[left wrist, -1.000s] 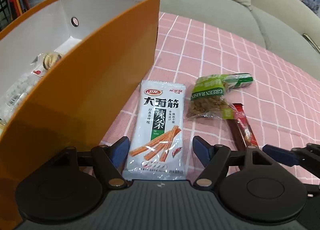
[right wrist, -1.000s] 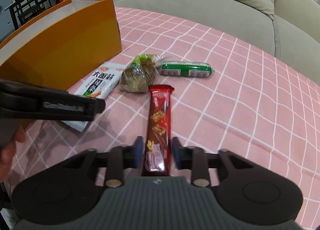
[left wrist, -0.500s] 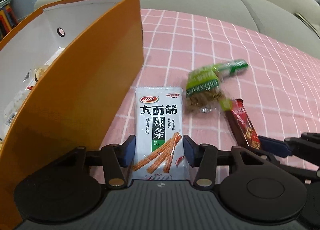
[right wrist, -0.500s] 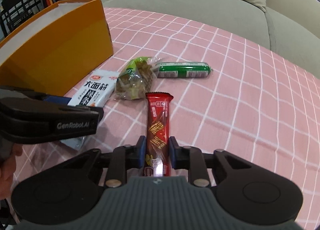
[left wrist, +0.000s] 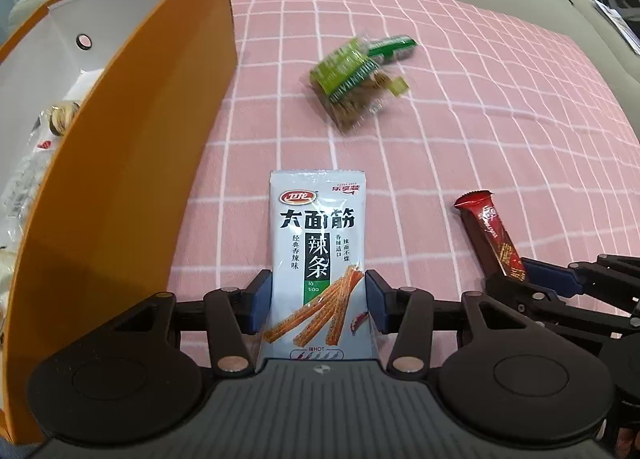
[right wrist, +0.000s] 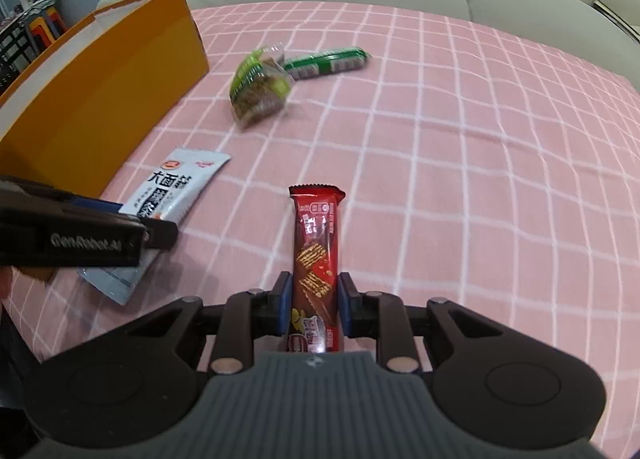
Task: Organize snacks
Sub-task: 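Carry the packet and chocolate bar into the box and open both tools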
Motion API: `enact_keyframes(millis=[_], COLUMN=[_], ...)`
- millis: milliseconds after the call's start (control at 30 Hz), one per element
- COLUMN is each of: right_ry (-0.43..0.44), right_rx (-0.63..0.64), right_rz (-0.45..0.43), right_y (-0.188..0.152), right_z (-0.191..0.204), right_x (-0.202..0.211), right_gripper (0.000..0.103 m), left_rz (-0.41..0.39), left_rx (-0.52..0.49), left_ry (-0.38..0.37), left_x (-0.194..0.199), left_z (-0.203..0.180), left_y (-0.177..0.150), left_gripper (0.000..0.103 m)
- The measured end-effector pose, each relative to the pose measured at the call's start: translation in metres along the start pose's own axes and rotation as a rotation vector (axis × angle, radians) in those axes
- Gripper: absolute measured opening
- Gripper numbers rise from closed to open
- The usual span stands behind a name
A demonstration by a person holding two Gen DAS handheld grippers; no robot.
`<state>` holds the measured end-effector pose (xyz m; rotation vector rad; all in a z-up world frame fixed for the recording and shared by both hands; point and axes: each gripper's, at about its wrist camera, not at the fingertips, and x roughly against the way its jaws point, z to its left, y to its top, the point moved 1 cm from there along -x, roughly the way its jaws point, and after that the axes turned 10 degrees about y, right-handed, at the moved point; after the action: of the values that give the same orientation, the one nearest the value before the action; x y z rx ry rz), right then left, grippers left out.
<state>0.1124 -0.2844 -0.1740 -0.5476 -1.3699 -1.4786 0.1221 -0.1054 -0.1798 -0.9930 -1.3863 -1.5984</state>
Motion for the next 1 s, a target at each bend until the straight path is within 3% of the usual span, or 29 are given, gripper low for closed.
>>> enact_keyframes(millis=[167, 200, 233, 300, 467, 600, 833, 1000], right_ry=[-0.030, -0.041, -0.052, -0.058, -0.101, -0.098, -0.065, -0.060], right_rx=[0.023, 0.031, 0.038, 0.057, 0.102, 0.094, 0.135, 0.114], right_rz=[-0.033, -0.043, -0.059, -0.073, -0.055, -0.059, -0.059, -0.053], right_y=[-0.008, -0.007, -0.007, -0.007, -0.005, -0.004, -0.003, -0.001], right_z=[0.001, 0.002, 0.002, 0.004, 0.006, 0.002, 0.011, 0.009], right_x=[0.007, 0.007, 0.008, 0.007, -0.006, -0.010, -0.011, -0.013], right_gripper=[0.028, 0.043, 0.052, 0.057, 0.058, 0.056, 0.025, 0.020], left_rz=[0.009, 0.004, 0.001, -0.002, -0.007, -0.028, -0.050, -0.060], left_rx=[0.040, 0.044, 0.042, 0.032, 0.020, -0.014, -0.035, -0.027], left_ry=[-0.007, -0.009, -0.009, -0.005, 0.005, 0.024, 0.035, 0.033], left_x=[-0.004, -0.005, -0.005, -0.007, -0.013, -0.013, -0.010, -0.010], left_z=[0.004, 0.004, 0.004, 0.002, -0.004, -0.009, -0.010, -0.009], left_y=[-0.003, -0.002, -0.001, 0.002, 0.007, 0.005, 0.002, 0.001], left_gripper=[0.065, 0.067, 0.069, 0.073, 0.077, 0.073, 0.058, 0.056])
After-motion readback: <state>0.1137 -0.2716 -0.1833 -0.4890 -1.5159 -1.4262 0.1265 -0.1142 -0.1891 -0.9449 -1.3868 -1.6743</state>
